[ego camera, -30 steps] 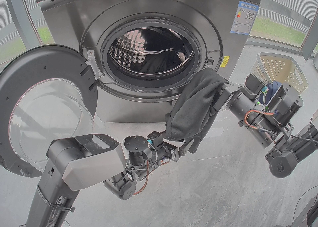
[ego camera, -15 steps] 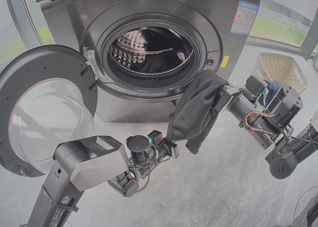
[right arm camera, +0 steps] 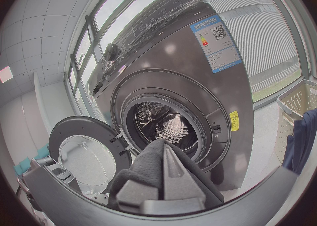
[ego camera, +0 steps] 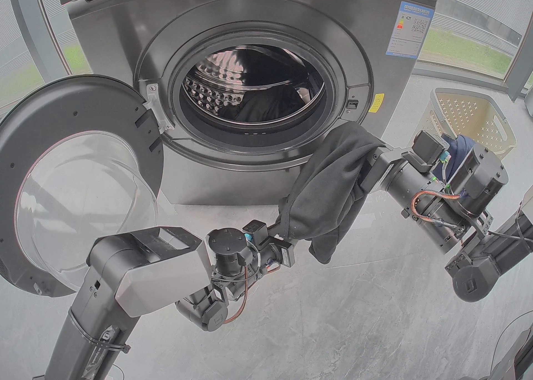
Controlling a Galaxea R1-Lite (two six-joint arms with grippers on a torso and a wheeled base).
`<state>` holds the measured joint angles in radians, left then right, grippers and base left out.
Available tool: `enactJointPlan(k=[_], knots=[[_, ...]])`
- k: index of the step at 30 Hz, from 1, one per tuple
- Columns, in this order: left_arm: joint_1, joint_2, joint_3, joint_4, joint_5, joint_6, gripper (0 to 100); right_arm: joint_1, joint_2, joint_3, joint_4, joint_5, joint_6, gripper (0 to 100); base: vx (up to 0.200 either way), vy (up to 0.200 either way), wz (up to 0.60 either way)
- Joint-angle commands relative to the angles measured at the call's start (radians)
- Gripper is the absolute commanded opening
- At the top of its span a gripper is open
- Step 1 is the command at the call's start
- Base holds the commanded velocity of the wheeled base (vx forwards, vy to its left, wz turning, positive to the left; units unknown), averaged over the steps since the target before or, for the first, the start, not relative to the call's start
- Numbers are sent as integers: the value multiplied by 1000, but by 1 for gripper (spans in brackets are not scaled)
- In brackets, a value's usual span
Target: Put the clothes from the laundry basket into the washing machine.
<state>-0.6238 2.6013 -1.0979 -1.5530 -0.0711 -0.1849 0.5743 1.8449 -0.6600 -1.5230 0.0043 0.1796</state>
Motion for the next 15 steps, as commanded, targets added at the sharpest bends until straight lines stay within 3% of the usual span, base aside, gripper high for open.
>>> enactJointPlan(k=[1, 10, 15], knots=[[4, -10, 35, -2, -4, 4, 100, 4, 2, -4, 0, 0, 0, 0, 0, 0, 0], [-25, -15, 42, -1, -35, 1, 100, 7, 16, -10, 0, -1, 0, 0, 0, 0, 0], [-16, 28, -45, 2, -35, -2, 100, 15, 16, -10, 0, -1, 1, 0, 0, 0, 0]])
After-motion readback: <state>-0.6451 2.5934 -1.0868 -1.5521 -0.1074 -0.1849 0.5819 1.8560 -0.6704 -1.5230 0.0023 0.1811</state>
